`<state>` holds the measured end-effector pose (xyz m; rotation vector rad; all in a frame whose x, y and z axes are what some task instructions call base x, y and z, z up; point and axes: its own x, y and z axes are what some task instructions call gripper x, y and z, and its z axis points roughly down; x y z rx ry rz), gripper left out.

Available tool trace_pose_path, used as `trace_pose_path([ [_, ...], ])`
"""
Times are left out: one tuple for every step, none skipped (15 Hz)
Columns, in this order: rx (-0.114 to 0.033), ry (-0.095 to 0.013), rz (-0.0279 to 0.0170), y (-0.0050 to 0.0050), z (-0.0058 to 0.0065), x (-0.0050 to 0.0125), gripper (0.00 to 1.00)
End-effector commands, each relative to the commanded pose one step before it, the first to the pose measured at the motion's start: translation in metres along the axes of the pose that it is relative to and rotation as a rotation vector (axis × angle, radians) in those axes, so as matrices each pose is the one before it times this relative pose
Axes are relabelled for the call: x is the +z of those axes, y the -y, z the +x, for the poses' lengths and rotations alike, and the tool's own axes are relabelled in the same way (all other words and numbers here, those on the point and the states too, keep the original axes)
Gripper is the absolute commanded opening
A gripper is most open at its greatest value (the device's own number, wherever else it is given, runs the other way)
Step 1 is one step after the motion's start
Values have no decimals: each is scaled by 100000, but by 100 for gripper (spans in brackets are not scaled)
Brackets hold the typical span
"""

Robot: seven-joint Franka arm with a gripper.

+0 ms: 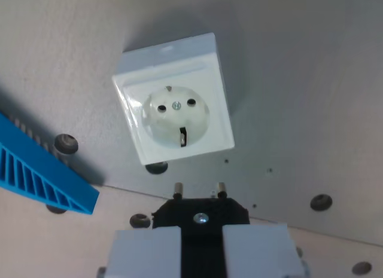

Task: Move above the white socket

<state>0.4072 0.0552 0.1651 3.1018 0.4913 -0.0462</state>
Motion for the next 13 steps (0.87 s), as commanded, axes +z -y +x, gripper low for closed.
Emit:
trace_pose_path([
  [-15492, -9579, -6455, 410, -281, 1732, 0],
  [-584, -105, -63, 133, -15, 500, 0],
  [-284, -192, 44, 128, -16, 500, 0],
  [75, -288, -230, 120, -16, 452, 0],
  [-35, 164, -97, 110, -18, 399, 0],
  [-144, -35, -92, 99, -21, 348, 0],
  [204, -155, -104, 86, -26, 297, 0],
  [150, 48, -181, 77, -32, 249, 0],
  [265, -11, -135, 70, -34, 205, 0],
  [255, 35, -2, 66, -37, 168, 0],
  [87, -77, -24, 64, -37, 135, 0],
  [306, -43, -16, 61, -36, 110, 0],
  [512, 33, -89, 59, -37, 88, 0],
])
